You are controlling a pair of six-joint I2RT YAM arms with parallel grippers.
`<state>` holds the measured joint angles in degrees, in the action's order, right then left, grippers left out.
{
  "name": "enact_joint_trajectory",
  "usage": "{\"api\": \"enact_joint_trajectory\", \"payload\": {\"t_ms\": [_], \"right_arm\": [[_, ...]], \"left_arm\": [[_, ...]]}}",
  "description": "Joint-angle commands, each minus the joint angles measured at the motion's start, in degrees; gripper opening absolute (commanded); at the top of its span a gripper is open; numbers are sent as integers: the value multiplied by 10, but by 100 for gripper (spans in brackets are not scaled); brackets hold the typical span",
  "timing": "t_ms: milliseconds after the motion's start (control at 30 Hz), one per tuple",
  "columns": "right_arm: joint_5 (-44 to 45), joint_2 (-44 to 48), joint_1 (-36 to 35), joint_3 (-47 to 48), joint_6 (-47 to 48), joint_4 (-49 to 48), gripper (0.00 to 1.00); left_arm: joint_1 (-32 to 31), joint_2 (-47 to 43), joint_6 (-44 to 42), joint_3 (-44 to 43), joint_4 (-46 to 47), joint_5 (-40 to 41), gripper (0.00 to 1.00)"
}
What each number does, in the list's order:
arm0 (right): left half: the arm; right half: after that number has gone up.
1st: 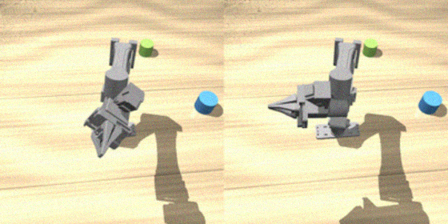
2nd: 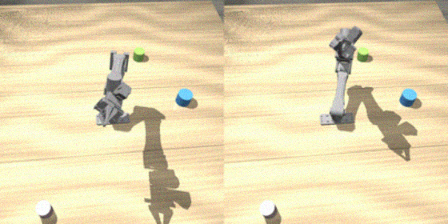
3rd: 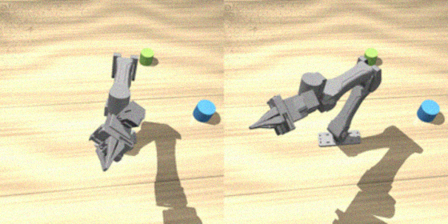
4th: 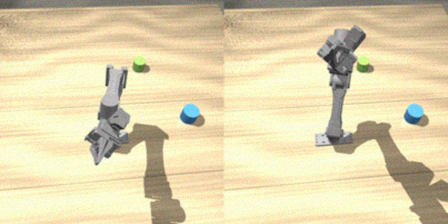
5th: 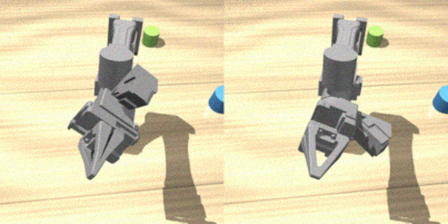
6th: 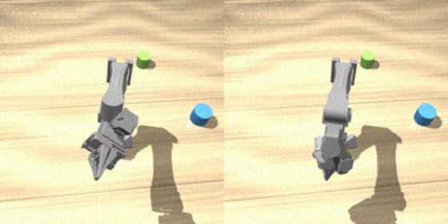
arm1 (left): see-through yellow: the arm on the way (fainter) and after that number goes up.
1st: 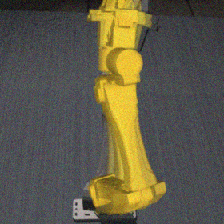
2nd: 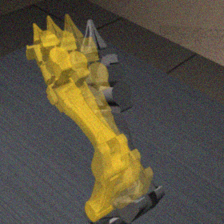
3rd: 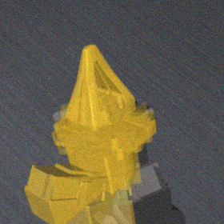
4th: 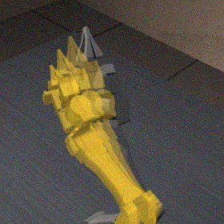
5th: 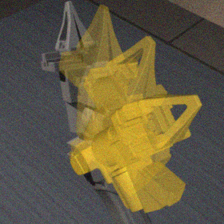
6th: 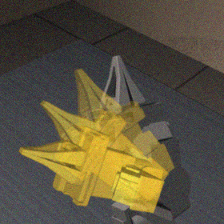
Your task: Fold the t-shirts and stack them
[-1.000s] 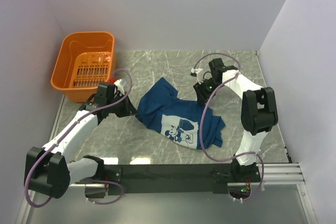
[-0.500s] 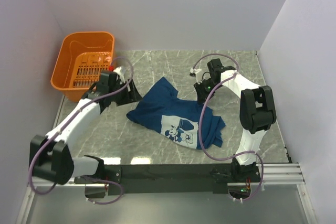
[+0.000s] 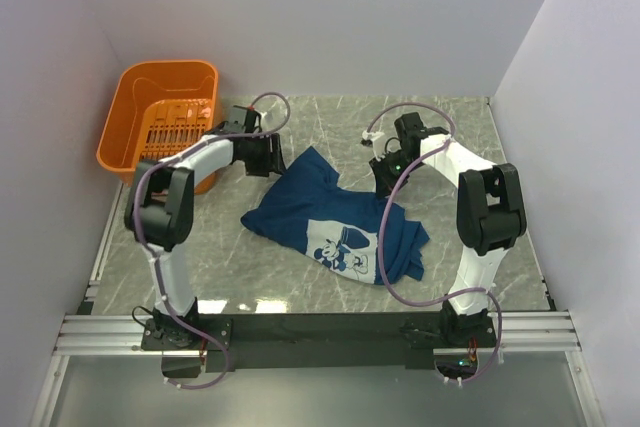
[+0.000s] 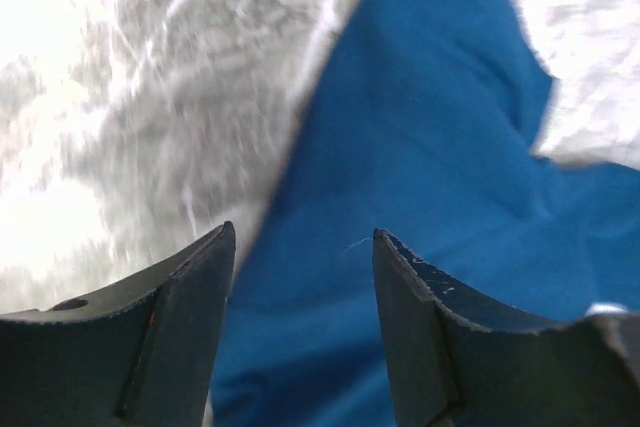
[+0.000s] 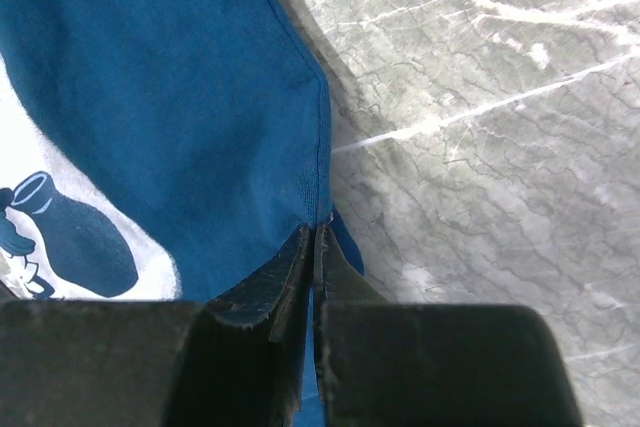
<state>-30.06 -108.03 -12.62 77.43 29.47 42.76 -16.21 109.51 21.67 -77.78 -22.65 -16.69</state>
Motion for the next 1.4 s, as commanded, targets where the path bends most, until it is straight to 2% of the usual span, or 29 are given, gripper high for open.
{"api": "enact_joint_trajectory", "payload": {"t_ms": [0, 433, 667, 767, 967, 1033, 1067, 1167, 1367], "right_arm": [[-16, 29, -5, -7, -5, -14, 6], [-22, 32, -6, -1, -9, -8, 6], [-21, 34, -2, -4, -11, -11, 5], [-21, 37, -4, -6, -12, -12, 5], [-25, 45, -1, -13, -13, -16, 5], [-26, 45, 1, -13, -13, -17, 5], [-26, 46, 1, -12, -13, -16, 5], [-25, 47, 2, -7, -12, -11, 4], [-18, 85, 34, 25, -5, 2, 1]], "left_arm": [[-1, 36, -41, -56, -31, -15, 62], [-27, 141, -47, -130, -47, -40, 59], [-31, 206, -26, -249, -60, -25, 60], [-36, 237, -22, -294, -74, -26, 57], [-47, 260, -26, -293, -81, -35, 44], [-48, 259, -26, -287, -77, -41, 29], [-49, 258, -26, -283, -75, -48, 17], [-50, 240, -24, -278, -68, -40, 1], [-49, 128, -33, -259, -42, 2, 0]]}}
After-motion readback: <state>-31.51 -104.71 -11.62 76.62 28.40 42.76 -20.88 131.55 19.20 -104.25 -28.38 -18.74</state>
